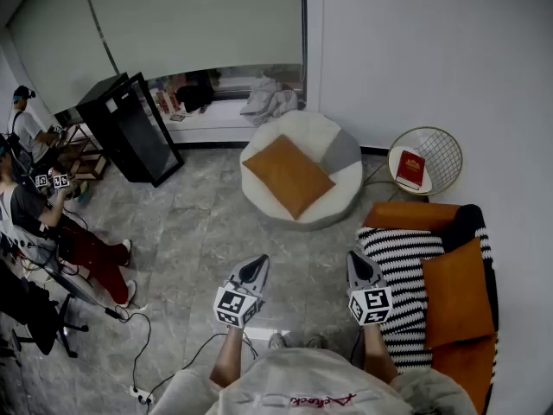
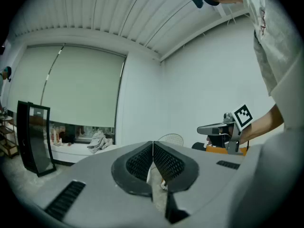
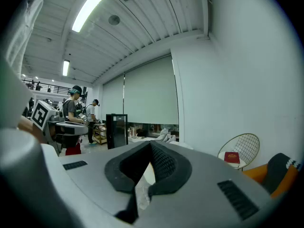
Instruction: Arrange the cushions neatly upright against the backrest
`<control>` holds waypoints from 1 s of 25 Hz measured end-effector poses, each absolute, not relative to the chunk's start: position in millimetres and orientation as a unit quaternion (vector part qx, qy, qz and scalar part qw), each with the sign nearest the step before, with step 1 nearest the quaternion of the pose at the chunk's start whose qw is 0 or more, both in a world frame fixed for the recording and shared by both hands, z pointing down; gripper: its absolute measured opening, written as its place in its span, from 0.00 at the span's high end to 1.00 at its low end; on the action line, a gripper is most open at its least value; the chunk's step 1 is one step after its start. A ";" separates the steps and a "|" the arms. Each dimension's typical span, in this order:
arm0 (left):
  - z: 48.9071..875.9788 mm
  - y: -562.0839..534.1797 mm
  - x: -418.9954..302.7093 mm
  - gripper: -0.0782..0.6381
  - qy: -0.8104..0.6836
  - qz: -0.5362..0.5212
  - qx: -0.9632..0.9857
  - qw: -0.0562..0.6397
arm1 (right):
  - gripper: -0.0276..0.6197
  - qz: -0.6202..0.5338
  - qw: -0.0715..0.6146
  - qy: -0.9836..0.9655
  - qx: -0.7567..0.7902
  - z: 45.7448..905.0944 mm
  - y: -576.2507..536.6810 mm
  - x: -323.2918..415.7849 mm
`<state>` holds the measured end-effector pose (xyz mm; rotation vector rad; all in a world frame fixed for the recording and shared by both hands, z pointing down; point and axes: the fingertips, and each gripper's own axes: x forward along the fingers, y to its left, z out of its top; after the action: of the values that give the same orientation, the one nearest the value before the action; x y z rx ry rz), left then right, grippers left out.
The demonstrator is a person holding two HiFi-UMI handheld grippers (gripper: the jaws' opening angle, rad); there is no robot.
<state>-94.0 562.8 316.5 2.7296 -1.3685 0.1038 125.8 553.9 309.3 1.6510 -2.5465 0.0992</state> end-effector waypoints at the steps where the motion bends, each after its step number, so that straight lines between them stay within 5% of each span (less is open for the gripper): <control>1: 316.6 562.9 -91.6 0.85 -0.447 0.034 0.893 0.043 | 0.92 0.032 0.052 -0.838 0.542 308.6 553.6 127.4; 25: 331.5 579.6 -37.0 0.85 -0.468 0.049 0.881 0.056 | 0.92 0.045 0.054 -0.861 0.503 325.9 553.1 175.3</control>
<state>-37.0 579.6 331.5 2.6733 -1.4195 0.1482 175.3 553.1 325.9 1.5285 -2.6172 0.1373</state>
